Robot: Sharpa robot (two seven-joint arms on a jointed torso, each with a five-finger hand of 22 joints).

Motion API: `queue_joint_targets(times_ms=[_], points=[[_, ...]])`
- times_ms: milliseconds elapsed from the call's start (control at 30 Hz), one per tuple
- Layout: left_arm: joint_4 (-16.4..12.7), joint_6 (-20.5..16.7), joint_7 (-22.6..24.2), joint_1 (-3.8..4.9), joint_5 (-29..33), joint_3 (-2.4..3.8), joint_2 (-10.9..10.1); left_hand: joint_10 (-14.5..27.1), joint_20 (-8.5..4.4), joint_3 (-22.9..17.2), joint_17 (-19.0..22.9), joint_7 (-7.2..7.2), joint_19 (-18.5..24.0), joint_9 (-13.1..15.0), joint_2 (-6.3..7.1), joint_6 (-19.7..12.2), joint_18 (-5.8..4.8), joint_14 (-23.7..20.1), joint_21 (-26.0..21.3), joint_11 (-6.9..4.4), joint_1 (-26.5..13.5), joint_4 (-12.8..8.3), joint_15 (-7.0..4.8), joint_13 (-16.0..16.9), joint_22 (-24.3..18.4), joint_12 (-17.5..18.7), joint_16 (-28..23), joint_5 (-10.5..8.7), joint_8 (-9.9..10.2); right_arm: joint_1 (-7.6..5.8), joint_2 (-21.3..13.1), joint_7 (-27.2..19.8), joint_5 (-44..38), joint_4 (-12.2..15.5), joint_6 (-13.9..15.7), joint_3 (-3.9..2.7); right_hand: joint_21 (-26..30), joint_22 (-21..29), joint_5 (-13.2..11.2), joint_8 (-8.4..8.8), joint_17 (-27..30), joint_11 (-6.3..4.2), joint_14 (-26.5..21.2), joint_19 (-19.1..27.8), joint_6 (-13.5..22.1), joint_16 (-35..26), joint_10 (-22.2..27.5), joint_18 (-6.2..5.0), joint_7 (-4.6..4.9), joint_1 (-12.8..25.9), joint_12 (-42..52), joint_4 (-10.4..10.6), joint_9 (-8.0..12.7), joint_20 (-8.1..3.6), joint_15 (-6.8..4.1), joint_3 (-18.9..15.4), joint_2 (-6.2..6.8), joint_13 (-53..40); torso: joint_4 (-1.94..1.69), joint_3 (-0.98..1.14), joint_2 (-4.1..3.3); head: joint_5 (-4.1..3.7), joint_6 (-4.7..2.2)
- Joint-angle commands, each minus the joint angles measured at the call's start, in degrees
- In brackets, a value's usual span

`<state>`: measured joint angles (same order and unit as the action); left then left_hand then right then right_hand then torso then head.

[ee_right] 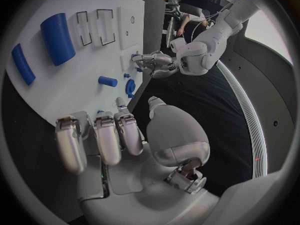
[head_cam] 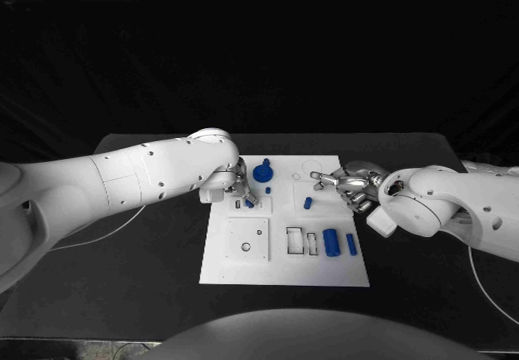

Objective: Assemble the parts on the task board

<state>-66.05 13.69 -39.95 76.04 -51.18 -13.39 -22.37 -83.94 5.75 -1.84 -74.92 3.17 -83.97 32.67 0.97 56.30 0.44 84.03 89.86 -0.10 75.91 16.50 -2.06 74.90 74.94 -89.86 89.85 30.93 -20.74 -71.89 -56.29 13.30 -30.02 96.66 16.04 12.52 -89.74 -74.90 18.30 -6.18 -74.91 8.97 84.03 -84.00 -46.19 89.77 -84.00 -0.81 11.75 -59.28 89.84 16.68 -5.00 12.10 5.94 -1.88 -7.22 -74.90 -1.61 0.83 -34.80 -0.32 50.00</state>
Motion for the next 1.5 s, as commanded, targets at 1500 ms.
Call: queue_joint_targets(times_ms=[1500], points=[[-0.69,-1.61,-1.85,-0.29,-0.43,-0.09,-0.6,-6.06,0.39,6.43,-15.08,0.87,-6.03,1.37,1.7,1.41,-0.44,5.97,0.14,0.85,-15.97,0.37,0.67,15.1,15.06,-0.14,0.15,-18.75,2.37,0.12,0.04,-0.12,-0.2,-0.08,-0.73,0.01,-0.26,-15.1,0.39,-0.42,-15.09,0.62,5.97,-6.0,0.43,0.23,-6.0,0.81,1.75,-0.13,0.16,-0.03,-0.06,0.42,0.52,-0.44,-0.72,-15.1,-0.02,-0.03,0.01,-0.11,0.0]])
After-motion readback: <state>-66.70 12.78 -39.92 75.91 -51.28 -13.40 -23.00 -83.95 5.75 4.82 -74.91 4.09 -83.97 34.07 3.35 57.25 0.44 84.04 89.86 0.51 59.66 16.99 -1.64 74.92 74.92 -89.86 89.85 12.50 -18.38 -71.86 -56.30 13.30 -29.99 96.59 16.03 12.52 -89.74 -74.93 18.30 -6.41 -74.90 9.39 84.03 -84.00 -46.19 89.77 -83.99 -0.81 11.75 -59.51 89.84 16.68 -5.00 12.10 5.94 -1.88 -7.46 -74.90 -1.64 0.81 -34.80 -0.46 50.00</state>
